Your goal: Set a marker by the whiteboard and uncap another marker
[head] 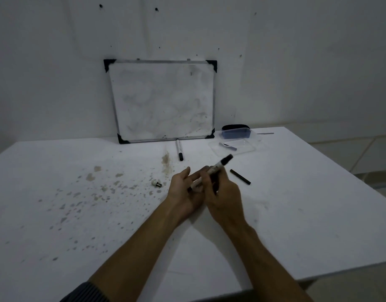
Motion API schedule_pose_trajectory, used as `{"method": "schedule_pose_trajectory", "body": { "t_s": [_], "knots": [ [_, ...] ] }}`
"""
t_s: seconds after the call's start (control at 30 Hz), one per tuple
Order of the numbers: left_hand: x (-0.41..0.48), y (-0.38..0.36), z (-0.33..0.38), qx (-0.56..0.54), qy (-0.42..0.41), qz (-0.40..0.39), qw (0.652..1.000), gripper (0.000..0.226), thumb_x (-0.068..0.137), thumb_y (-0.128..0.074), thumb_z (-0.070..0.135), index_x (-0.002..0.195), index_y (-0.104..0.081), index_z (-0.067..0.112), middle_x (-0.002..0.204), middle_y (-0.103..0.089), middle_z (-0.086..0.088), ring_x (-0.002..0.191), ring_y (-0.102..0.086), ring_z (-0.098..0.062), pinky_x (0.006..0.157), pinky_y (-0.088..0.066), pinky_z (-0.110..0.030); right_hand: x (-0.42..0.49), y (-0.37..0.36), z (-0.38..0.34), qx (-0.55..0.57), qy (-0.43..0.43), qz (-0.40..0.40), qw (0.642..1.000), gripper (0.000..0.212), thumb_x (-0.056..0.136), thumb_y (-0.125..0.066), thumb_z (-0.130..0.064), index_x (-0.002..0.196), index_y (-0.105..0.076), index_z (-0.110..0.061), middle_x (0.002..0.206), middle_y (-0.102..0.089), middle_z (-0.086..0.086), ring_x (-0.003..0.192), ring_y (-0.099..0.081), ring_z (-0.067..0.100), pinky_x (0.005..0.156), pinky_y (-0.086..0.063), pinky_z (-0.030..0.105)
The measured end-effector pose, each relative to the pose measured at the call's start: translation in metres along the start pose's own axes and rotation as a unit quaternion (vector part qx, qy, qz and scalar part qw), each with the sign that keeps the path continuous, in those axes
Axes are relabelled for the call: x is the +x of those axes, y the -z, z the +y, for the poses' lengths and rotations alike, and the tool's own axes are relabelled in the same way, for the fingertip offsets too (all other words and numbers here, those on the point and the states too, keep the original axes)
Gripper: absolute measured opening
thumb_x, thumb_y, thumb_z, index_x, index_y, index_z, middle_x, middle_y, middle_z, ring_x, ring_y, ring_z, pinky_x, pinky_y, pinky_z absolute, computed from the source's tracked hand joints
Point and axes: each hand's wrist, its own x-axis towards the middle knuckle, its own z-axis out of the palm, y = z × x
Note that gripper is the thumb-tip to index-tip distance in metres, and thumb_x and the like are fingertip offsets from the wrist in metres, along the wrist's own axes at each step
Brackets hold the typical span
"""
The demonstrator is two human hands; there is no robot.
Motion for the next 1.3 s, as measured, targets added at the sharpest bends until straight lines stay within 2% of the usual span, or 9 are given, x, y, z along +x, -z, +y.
{"method": "schedule_pose_trajectory", "body": {
  "t_s": [0.17, 0.23, 0.3, 0.37, 0.57, 0.73, 0.87, 1.0, 1.3],
  "knots": [
    [-0.003, -0.003, 0.0, 0.034, -0.013, 0.021, 0.999, 0.051, 0.107, -0.043, 0.032, 0.129, -0.068, -0.008, 0.13, -0.07, -0.027, 0.123, -0.067, -0.039, 0.11, -0.049, -0.047, 0.004, 0.008, -0.002, 0.101, 0.021, 0.069, 0.992, 0.035, 0.1, -0.045, -0.06, 0.106, -0.057, -0.027, 0.085, -0.072, -0.021, 0.077, -0.071, 0.001, 0.064, -0.054, 0.011],
    [-0.005, -0.007, 0.0, 0.09, -0.008, 0.031, 0.995, 0.046, 0.106, -0.045, 0.03, 0.108, -0.073, -0.006, 0.1, -0.078, -0.02, 0.089, -0.074, -0.029, 0.082, -0.058, -0.035, 0.005, 0.008, -0.003, 0.096, 0.013, 0.087, 0.992, 0.032, 0.1, -0.046, -0.057, 0.104, -0.057, -0.027, 0.076, -0.07, -0.019, 0.074, -0.07, 0.001, 0.062, -0.049, 0.006],
    [-0.008, -0.011, 0.001, 0.19, -0.006, 0.038, 0.981, 0.039, 0.106, -0.046, 0.029, 0.089, -0.068, 0.003, 0.067, -0.067, -0.008, 0.053, -0.053, -0.015, 0.051, -0.04, -0.024, 0.007, 0.008, -0.001, 0.089, -0.013, 0.104, 0.991, 0.032, 0.1, -0.046, -0.055, 0.102, -0.057, -0.025, 0.073, -0.068, -0.012, 0.069, -0.069, 0.005, 0.059, -0.047, 0.008],
    [-0.009, -0.009, 0.005, 0.325, -0.025, 0.057, 0.944, 0.034, 0.106, -0.048, 0.03, 0.089, -0.067, 0.008, 0.059, -0.057, -0.001, 0.046, -0.038, -0.011, 0.042, -0.029, -0.022, 0.009, 0.011, 0.003, 0.09, -0.061, 0.112, 0.988, 0.033, 0.101, -0.047, -0.055, 0.1, -0.058, -0.024, 0.072, -0.067, -0.006, 0.068, -0.067, 0.008, 0.058, -0.047, 0.009],
    [-0.024, 0.002, 0.03, 0.477, -0.026, -0.015, 0.879, 0.03, 0.109, -0.049, 0.03, 0.104, -0.071, 0.01, 0.061, -0.044, 0.006, 0.05, -0.032, -0.009, 0.044, -0.027, -0.021, 0.015, 0.019, 0.01, 0.184, -0.214, 0.063, 0.957, 0.04, 0.101, -0.048, -0.057, 0.095, -0.062, -0.02, 0.077, -0.066, -0.008, 0.064, -0.058, 0.01, 0.064, -0.048, 0.029],
    [-0.045, 0.018, 0.048, 0.626, -0.086, 0.007, 0.775, 0.025, 0.103, -0.063, 0.039, 0.104, -0.08, 0.021, 0.069, -0.062, 0.008, 0.057, -0.05, -0.007, 0.054, -0.04, -0.02, 0.02, 0.025, 0.016, 0.231, -0.282, 0.043, 0.93, 0.037, 0.109, -0.036, -0.045, 0.11, -0.062, -0.019, 0.097, -0.07, 0.005, 0.08, -0.068, 0.016, 0.065, -0.051, 0.022],
    [-0.059, 0.035, 0.055, 0.621, -0.136, 0.014, 0.772, 0.022, 0.104, -0.061, 0.036, 0.103, -0.081, 0.025, 0.079, -0.073, 0.008, 0.067, -0.063, -0.006, 0.066, -0.051, -0.022, 0.013, 0.012, 0.012, 0.128, -0.214, -0.053, 0.967, 0.036, 0.109, -0.032, -0.047, 0.118, -0.06, -0.026, 0.082, -0.06, -0.003, 0.075, -0.063, 0.014, 0.068, -0.05, 0.03],
    [-0.07, 0.055, 0.053, 0.557, -0.208, 0.009, 0.804, 0.018, 0.104, -0.064, 0.025, 0.112, -0.08, 0.025, 0.101, -0.081, -0.002, 0.084, -0.075, -0.014, 0.074, -0.06, -0.024, 0.003, 0.004, 0.012, -0.062, -0.057, -0.071, 0.994, 0.032, 0.109, -0.043, -0.04, 0.121, -0.067, -0.023, 0.084, -0.057, -0.006, 0.074, -0.055, 0.005, 0.063, -0.039, 0.02],
    [-0.065, 0.052, 0.029, 0.568, -0.317, 0.048, 0.758, 0.009, 0.094, -0.076, 0.03, 0.102, -0.078, 0.026, 0.092, -0.083, 0.006, 0.083, -0.078, -0.013, 0.073, -0.06, -0.021, -0.001, 0.011, 0.009, -0.202, -0.044, -0.115, 0.972, 0.027, 0.092, -0.069, -0.045, 0.112, -0.072, -0.026, 0.093, -0.068, -0.002, 0.092, -0.062, 0.023, 0.081, -0.048, 0.04]
  ]
}}
